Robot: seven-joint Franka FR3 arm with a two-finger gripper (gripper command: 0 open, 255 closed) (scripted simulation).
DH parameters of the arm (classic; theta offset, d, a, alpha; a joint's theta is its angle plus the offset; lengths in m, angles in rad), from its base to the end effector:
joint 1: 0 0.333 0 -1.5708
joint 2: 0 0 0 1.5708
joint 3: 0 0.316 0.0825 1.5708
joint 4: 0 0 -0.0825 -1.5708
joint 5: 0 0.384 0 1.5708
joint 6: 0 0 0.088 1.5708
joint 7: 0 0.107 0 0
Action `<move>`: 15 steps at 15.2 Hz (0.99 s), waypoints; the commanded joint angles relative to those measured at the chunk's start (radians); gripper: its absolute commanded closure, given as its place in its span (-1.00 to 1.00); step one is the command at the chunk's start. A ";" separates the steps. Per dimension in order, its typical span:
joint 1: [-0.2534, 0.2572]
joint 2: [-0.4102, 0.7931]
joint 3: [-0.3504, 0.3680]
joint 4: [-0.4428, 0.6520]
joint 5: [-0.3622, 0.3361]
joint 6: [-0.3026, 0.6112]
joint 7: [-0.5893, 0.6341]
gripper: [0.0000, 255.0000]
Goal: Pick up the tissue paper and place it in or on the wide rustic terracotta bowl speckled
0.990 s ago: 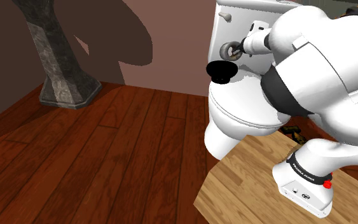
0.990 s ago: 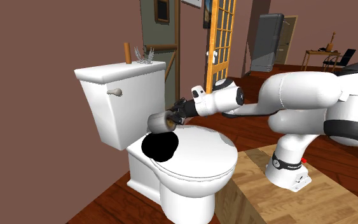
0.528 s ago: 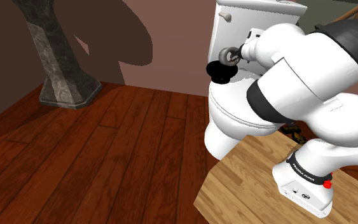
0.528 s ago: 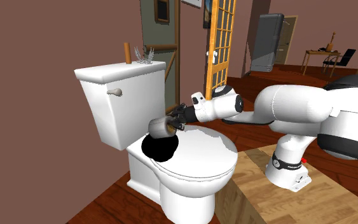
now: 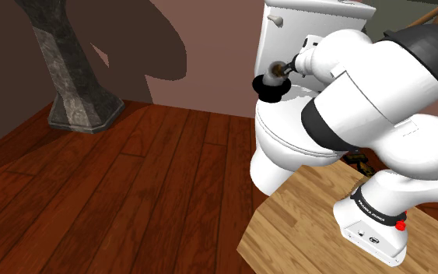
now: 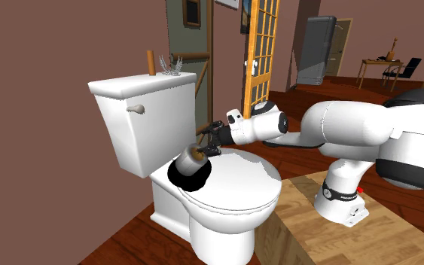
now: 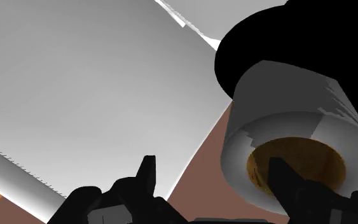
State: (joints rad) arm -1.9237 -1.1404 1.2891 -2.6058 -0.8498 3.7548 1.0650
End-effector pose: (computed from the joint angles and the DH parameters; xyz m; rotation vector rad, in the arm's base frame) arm 0.4355 -0.1325 0.3748 2.1495 -0.0875 1.0423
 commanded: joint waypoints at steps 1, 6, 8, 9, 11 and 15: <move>0.000 0.000 0.000 0.000 0.000 0.000 0.000 -1.00; 0.162 0.025 -0.121 -0.079 -0.103 -0.062 0.028 -1.00; 0.209 0.032 -0.157 -0.097 -0.137 -0.084 0.040 -1.00; 0.209 0.032 -0.157 -0.097 -0.137 -0.084 0.040 -1.00; 0.209 0.032 -0.157 -0.097 -0.137 -0.084 0.040 -1.00; 0.209 0.032 -0.157 -0.097 -0.137 -0.084 0.040 -1.00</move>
